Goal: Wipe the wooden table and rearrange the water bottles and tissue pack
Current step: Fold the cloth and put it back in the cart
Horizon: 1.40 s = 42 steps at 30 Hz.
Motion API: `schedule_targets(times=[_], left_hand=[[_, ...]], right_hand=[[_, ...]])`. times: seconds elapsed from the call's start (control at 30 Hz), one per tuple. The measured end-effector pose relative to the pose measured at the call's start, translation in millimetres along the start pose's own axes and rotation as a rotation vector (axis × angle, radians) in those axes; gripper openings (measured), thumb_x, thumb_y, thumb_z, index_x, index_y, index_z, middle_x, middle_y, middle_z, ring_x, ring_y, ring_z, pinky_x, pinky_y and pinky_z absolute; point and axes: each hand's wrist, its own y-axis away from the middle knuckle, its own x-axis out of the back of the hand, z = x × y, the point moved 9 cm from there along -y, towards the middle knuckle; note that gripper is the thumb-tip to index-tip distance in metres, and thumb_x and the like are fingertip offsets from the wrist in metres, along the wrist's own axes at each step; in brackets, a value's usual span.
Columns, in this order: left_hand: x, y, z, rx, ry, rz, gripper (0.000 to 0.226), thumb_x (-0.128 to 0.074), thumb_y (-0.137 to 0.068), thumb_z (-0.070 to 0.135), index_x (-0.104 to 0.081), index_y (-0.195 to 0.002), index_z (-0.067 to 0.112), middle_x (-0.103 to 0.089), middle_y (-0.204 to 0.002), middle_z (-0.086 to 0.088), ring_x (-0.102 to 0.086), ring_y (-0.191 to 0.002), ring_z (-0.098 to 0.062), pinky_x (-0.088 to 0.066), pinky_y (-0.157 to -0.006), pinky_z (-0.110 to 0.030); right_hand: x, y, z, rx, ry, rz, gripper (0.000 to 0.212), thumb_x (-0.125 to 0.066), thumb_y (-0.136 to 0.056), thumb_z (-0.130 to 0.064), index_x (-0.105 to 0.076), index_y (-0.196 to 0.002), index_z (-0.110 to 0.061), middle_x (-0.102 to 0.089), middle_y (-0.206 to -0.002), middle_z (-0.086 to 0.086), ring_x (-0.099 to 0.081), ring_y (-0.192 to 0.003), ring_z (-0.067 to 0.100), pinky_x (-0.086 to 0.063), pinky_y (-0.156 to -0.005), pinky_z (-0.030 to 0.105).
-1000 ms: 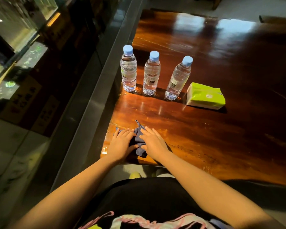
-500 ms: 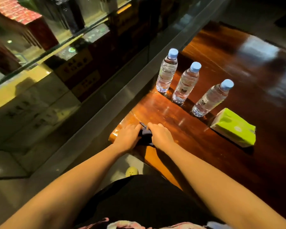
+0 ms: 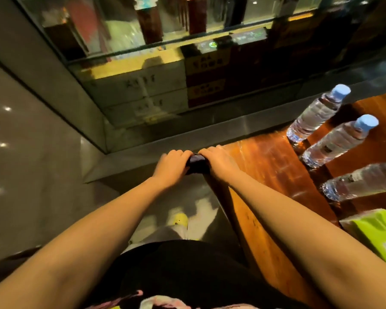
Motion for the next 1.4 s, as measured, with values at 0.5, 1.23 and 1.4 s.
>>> schedule_targets(times=[0.5, 1.23, 1.4], left_hand=[[55, 196, -177, 0.635, -0.014, 0.156, 0.041, -0.046, -0.093, 0.029, -0.046, -0.131, 0.013, -0.053, -0.128, -0.013, -0.048, -0.115, -0.029, -0.034, -0.092, -0.034], [155, 557, -257, 1.172, -0.036, 0.714, 0.031, -0.051, -0.090, 0.025, -0.050, -0.120, 0.017, -0.057, -0.112, -0.006, -0.054, -0.103, -0.023, -0.044, -0.089, -0.037], [124, 638, -258, 1.347, -0.043, 0.697, 0.034, -0.052, -0.090, 0.027, -0.048, -0.122, 0.018, -0.055, -0.118, -0.005, -0.051, -0.109, -0.023, -0.041, -0.092, -0.036]], right_hand=[[-7, -45, -276, 0.695, -0.020, -0.078, 0.027, -0.059, -0.086, -0.018, -0.065, -0.111, -0.013, -0.068, -0.113, 0.012, -0.062, -0.105, 0.029, -0.044, -0.084, 0.034], [-9, 94, -647, 1.263, -0.046, -0.337, 0.034, -0.057, -0.087, -0.005, -0.059, -0.120, -0.012, -0.060, -0.120, 0.011, -0.054, -0.112, 0.022, -0.032, -0.082, 0.014], [-59, 146, -702, 1.335, 0.004, -0.423, 0.035, -0.055, -0.088, -0.006, -0.059, -0.121, -0.016, -0.053, -0.121, 0.014, -0.051, -0.114, 0.027, -0.039, -0.101, 0.037]])
